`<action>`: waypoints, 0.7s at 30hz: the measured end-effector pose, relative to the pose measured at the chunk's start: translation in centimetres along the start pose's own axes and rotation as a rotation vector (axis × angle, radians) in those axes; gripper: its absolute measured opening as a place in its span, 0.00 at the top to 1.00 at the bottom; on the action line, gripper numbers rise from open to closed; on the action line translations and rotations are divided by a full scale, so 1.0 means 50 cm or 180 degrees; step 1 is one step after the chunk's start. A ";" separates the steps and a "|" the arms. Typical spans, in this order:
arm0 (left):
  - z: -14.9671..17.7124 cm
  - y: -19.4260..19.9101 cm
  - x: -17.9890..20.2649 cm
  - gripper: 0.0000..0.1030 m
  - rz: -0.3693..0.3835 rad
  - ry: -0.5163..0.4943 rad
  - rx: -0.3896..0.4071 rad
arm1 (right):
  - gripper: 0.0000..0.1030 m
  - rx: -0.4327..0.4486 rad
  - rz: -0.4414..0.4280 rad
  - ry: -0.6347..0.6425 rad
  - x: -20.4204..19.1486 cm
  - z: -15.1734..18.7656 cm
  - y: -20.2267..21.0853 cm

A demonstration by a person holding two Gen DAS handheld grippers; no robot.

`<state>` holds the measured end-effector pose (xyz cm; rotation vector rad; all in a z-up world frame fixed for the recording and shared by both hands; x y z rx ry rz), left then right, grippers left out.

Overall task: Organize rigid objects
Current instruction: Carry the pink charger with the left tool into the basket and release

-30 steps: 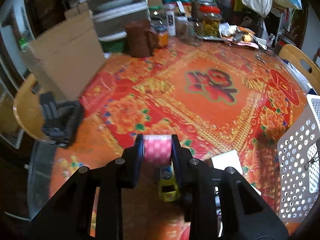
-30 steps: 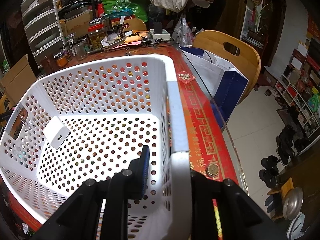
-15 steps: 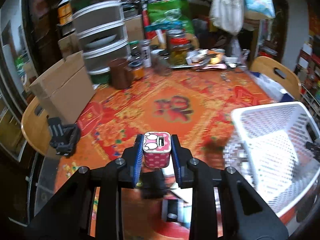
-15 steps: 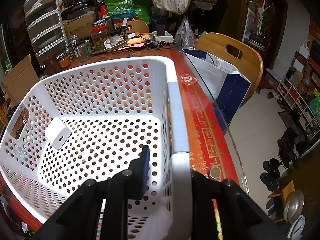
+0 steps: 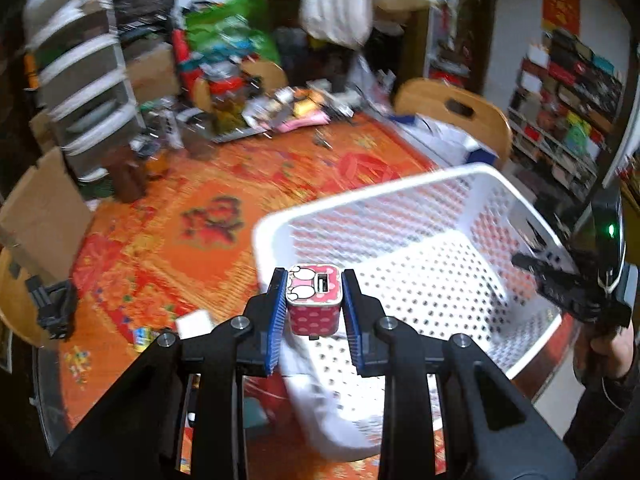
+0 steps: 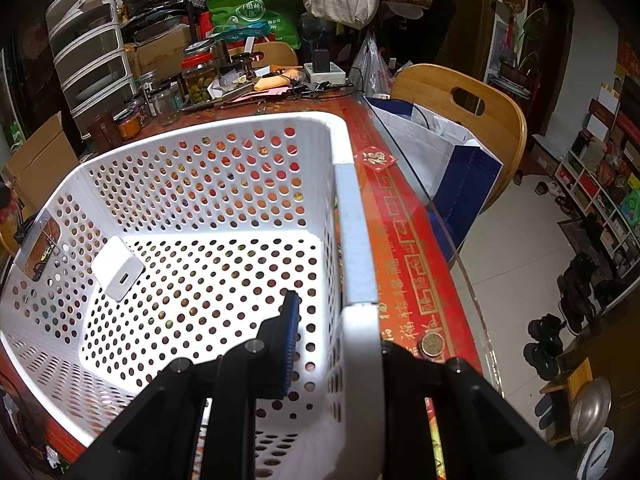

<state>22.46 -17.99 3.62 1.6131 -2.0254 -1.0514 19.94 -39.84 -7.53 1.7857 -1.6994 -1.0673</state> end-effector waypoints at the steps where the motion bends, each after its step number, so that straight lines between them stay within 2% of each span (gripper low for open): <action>1: 0.005 -0.015 0.013 0.76 0.0028 -0.0037 -0.0071 | 0.83 0.0000 0.0000 0.0000 0.000 0.000 0.000; 7: 0.056 -0.093 0.088 0.76 0.0021 -0.0270 -0.0481 | 0.83 0.0000 -0.0003 -0.0002 0.000 0.000 0.000; 12: 0.076 -0.128 0.104 0.76 -0.0029 -0.0357 -0.0591 | 0.83 0.0000 -0.0006 -0.0003 0.000 0.000 0.000; 21: 0.080 -0.145 0.133 0.76 -0.0084 -0.0473 -0.0581 | 0.82 -0.0004 -0.0006 -0.0008 0.000 0.000 -0.001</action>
Point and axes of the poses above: each gripper's, at about its wrist camera, not at the fingertips, and y roughly against the way its jaws point, x to its right, z to its underside, the point moved 6 cm from there along -y, roughly the way its jaws point, and after that the axes turned 11 degrees about -z, right-handed, at the moved point
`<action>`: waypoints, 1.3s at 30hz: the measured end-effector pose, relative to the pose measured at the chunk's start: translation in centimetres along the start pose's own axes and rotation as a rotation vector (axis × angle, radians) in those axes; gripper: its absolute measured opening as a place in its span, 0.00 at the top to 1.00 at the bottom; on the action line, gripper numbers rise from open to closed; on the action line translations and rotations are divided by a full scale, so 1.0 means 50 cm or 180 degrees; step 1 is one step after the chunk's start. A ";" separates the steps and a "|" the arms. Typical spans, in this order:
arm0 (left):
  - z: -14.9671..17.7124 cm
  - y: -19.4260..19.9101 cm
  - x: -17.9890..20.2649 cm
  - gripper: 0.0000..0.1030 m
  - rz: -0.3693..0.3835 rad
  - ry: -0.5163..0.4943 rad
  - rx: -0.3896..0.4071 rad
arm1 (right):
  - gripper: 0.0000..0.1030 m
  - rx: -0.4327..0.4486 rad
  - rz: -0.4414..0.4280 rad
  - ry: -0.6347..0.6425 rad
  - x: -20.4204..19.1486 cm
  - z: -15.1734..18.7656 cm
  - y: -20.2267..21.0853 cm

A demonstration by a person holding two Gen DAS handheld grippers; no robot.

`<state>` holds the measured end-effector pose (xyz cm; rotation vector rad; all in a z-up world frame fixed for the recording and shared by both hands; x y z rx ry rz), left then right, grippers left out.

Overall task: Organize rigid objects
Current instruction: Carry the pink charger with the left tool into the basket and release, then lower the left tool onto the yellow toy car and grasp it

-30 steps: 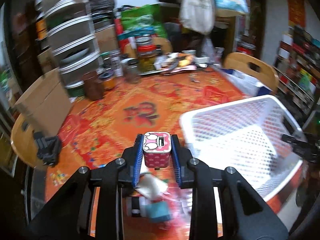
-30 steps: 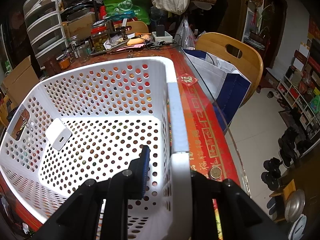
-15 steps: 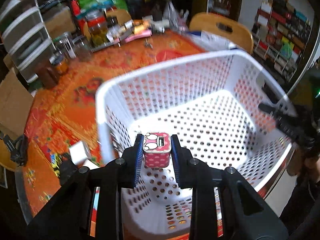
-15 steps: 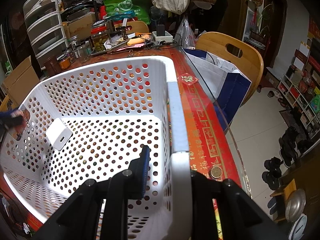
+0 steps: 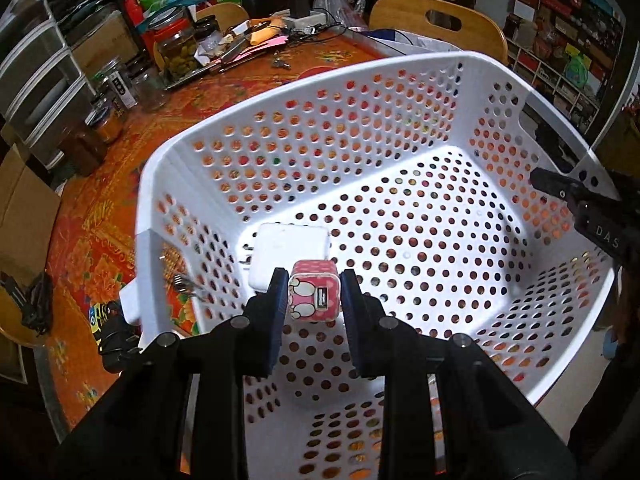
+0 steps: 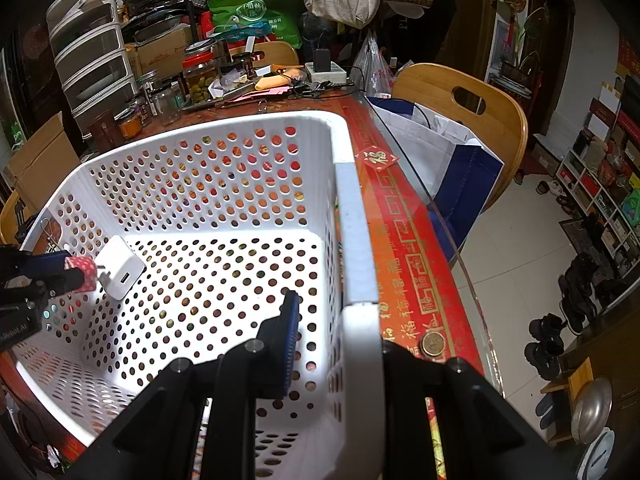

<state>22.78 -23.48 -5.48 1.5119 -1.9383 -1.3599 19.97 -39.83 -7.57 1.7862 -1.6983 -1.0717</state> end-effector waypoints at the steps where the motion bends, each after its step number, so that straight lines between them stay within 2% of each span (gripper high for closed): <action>1: -0.002 0.000 0.008 0.76 0.0002 -0.0027 0.0010 | 0.82 -0.0001 0.0000 0.0001 -0.001 0.000 0.000; 11: -0.003 -0.014 0.046 0.76 0.0073 -0.0156 -0.0090 | 0.82 -0.0014 -0.0007 -0.0002 -0.005 0.004 -0.001; 14: -0.003 -0.014 0.049 0.71 0.0104 -0.0167 -0.0099 | 0.82 -0.0018 -0.0008 -0.0002 -0.004 0.003 -0.002; 15: -0.005 -0.011 0.048 0.60 0.0107 -0.0182 -0.0075 | 0.82 -0.0016 -0.0008 -0.0004 -0.004 0.002 -0.002; 16: -0.008 -0.005 0.045 0.41 0.0072 -0.0195 -0.0007 | 0.82 -0.0019 -0.0006 -0.0001 -0.004 0.002 -0.002; 18: -0.012 0.019 0.030 0.22 -0.0016 -0.0162 0.0174 | 0.82 -0.0030 -0.0002 0.0007 -0.004 0.002 -0.003; 20: -0.009 0.066 -0.003 0.22 -0.0036 -0.0077 0.0428 | 0.82 -0.0037 0.0000 0.0008 -0.004 0.003 -0.004; 23: 0.006 0.124 -0.085 0.17 -0.0103 0.0190 0.0668 | 0.82 -0.0037 0.0006 0.0001 -0.003 0.003 -0.005; 25: 0.026 0.152 -0.166 0.01 -0.0156 0.0468 0.0790 | 0.82 -0.0037 0.0009 -0.0003 -0.002 0.002 -0.005; 27: 0.053 0.156 -0.256 0.00 -0.0294 0.0747 0.0828 | 0.82 -0.0028 0.0006 -0.0008 -0.003 0.003 -0.004; 29: 0.087 0.128 -0.339 0.00 -0.0407 0.0973 0.0694 | 0.82 -0.0023 -0.0001 -0.0008 -0.002 0.002 -0.004; 32: 0.153 0.033 -0.463 0.00 -0.0449 0.1399 0.0280 | 0.82 -0.0024 0.0007 -0.0006 -0.001 0.000 -0.003; 35: 0.200 -0.050 -0.554 0.00 -0.0418 0.1812 0.0012 | 0.82 -0.0035 0.0014 -0.0001 0.000 -0.002 -0.004; 37: 0.220 -0.103 -0.592 0.00 -0.0379 0.1982 -0.0151 | 0.82 -0.0039 0.0016 -0.0001 0.000 -0.003 -0.004; 39: 0.226 -0.154 -0.613 0.01 -0.0380 0.2019 -0.0323 | 0.82 -0.0043 0.0019 -0.0001 -0.001 -0.003 -0.004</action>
Point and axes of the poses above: each gripper's, at about its wrist camera, not at the fingertips, and y roughly against the way its jaws point, x to its right, z to its underside, the point moved 6 cm from there along -y, roughly the way its jaws point, and after that the axes turned 11 degrees about -z, right-handed, at the moved point
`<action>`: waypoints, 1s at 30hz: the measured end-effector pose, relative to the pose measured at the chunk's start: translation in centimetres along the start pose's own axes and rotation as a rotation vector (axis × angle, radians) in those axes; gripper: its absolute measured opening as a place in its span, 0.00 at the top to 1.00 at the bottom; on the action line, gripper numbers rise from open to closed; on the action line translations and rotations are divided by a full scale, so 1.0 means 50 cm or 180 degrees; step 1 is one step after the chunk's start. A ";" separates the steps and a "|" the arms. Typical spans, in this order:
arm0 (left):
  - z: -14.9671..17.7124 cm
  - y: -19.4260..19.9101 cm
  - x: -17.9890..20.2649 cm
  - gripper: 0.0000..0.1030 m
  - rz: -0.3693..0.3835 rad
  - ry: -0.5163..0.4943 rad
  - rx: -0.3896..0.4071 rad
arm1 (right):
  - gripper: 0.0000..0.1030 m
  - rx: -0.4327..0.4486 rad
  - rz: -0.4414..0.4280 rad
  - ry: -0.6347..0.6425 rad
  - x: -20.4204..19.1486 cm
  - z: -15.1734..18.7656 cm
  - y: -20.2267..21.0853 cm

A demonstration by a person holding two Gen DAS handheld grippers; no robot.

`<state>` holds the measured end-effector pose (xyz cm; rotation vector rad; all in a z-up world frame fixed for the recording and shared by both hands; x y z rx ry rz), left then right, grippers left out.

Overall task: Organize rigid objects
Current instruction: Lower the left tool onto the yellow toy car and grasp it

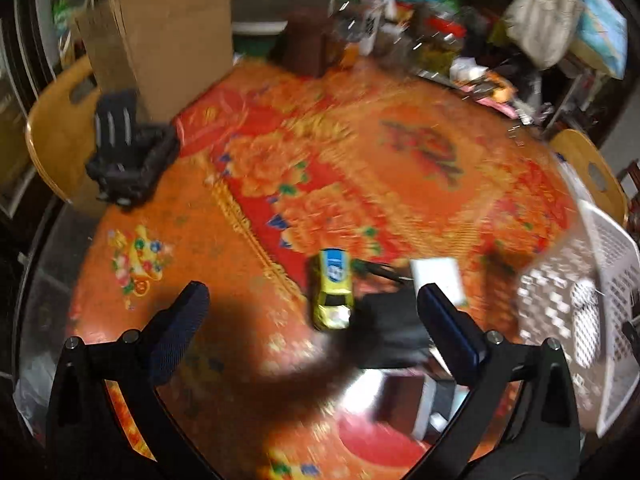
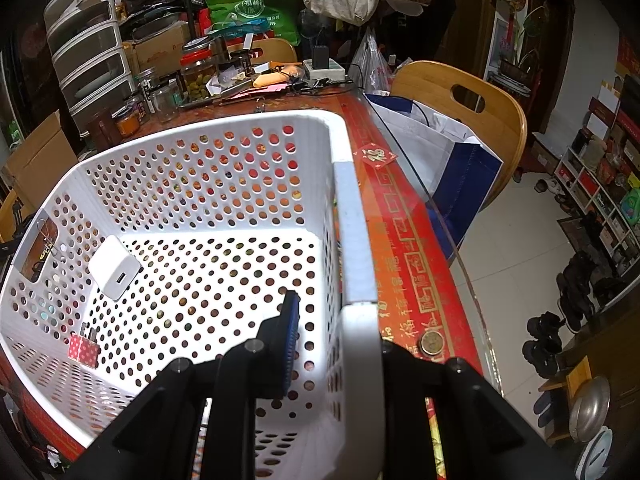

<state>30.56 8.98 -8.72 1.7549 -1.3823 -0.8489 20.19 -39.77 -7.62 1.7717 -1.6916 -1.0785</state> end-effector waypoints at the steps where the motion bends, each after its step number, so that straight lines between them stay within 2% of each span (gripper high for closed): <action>1: 0.000 -0.017 0.001 0.03 -0.0027 -0.0003 -0.0049 | 0.82 -0.0001 -0.0001 -0.0002 0.000 0.000 0.000; 2: -0.002 -0.045 0.007 0.05 -0.0060 -0.0014 -0.0123 | 0.82 -0.0002 -0.0001 -0.0005 0.000 0.000 0.000; 4: -0.002 -0.077 0.007 0.16 -0.0114 -0.0033 -0.0205 | 0.82 -0.0007 0.0007 -0.0004 0.000 0.001 0.000; 6: 0.002 -0.096 0.013 0.20 -0.0139 -0.0044 -0.0263 | 0.82 -0.0016 0.0019 -0.0003 0.000 0.003 0.000; 17: 0.001 -0.114 0.023 0.24 -0.0267 -0.0089 -0.0214 | 0.82 -0.0022 0.0013 0.0010 0.000 0.003 0.000; 24: 0.001 -0.115 -0.018 0.27 -0.0363 0.0058 -0.0193 | 0.82 -0.0016 0.0014 0.0009 0.000 0.002 0.000; 27: 0.006 -0.122 -0.015 0.27 -0.0380 0.0018 -0.0221 | 0.82 -0.0013 0.0010 0.0008 -0.001 0.000 0.000; 29: 0.007 -0.122 -0.009 0.29 -0.0424 -0.0020 -0.0179 | 0.82 -0.0012 0.0011 0.0006 -0.002 -0.001 0.000; 30: 0.007 -0.121 -0.007 0.35 -0.0430 -0.0028 -0.0173 | 0.82 -0.0015 0.0010 0.0006 -0.002 -0.001 0.000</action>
Point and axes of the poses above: each gripper's, at about its wrist camera, not at the fingertips, and y roughly against the way its jaws point, x to its right, z to its underside, the point moved 6 cm from there along -y, roughly the way its jaws point, and after that the axes turned 11 degrees about -z, right-handed, at the moved point
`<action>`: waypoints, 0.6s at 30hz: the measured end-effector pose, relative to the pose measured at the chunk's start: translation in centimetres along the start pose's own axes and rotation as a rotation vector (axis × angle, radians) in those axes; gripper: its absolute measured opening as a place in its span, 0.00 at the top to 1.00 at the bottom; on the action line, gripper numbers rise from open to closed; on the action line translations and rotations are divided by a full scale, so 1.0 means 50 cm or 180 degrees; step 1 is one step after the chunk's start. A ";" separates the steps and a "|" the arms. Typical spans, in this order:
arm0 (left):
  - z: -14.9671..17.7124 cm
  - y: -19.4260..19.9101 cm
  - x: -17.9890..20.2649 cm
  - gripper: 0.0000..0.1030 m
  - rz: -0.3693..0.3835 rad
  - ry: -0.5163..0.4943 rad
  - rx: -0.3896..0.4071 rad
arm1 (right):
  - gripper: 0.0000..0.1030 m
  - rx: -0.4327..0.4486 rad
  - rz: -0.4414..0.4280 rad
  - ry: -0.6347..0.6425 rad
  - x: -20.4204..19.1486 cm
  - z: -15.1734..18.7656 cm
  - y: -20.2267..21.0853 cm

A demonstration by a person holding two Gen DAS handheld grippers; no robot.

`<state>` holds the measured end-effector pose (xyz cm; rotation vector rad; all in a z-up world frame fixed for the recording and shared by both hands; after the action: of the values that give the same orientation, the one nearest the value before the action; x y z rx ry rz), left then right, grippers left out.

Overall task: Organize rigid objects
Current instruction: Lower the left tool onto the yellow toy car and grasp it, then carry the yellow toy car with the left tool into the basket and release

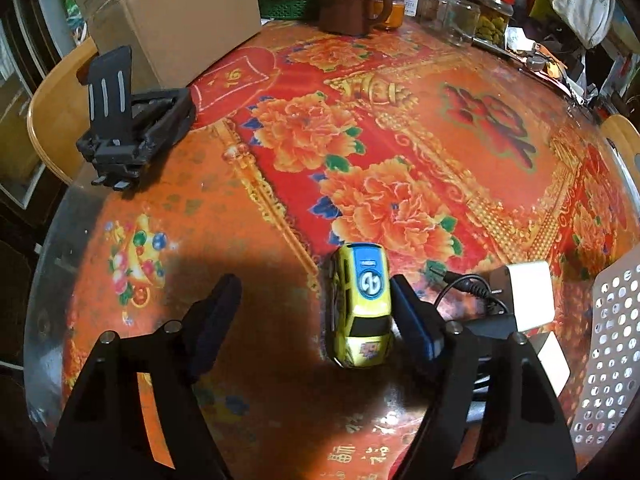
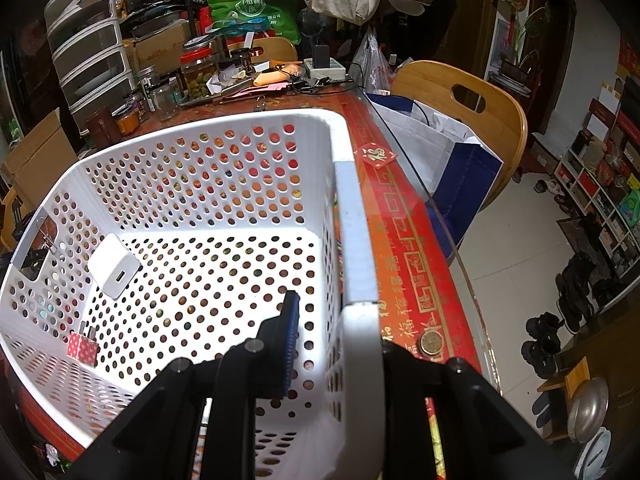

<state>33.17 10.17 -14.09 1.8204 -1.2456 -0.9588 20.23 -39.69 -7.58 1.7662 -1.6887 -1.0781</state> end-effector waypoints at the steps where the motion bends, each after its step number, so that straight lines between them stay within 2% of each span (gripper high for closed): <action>1: 0.000 0.003 0.004 0.47 0.0039 -0.0012 0.0003 | 0.82 -0.0001 0.0002 0.0002 0.000 0.000 0.000; 2: 0.000 0.008 0.012 0.55 0.0137 -0.0032 0.0006 | 0.82 -0.0005 0.0005 0.0003 0.000 0.000 0.000; 3: 0.001 0.011 0.020 0.70 0.0200 -0.0057 0.0005 | 0.82 -0.0008 0.0007 0.0005 -0.001 0.000 0.000; 4: 0.002 0.015 0.029 0.75 0.0219 -0.0096 0.0014 | 0.82 -0.0011 0.0007 0.0004 -0.001 0.000 0.000; 6: 0.004 0.022 0.040 0.75 0.0105 -0.0168 0.0075 | 0.82 -0.0010 0.0003 0.0002 0.000 0.000 0.000; 9: 0.008 0.034 0.044 0.75 0.0190 -0.0169 0.0117 | 0.82 -0.0011 -0.0001 0.0004 -0.001 -0.001 -0.001; 18: -0.016 0.142 0.006 0.75 0.0166 -0.0098 0.0446 | 0.82 -0.0018 0.0004 0.0012 -0.002 -0.001 -0.001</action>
<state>31.01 8.05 -7.62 1.8761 -1.4033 -0.8934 20.32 -39.61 -7.59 1.7625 -1.6826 -1.0773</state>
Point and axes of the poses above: each gripper's, at about its wrist camera, not at the fingertips, and y roughly against the way its jaws point, x to its right, z to its underside, the point moved 6 cm from there along -y, roughly the way its jaws point, and after that the axes turned 11 degrees about -z, right-handed, at the moved point
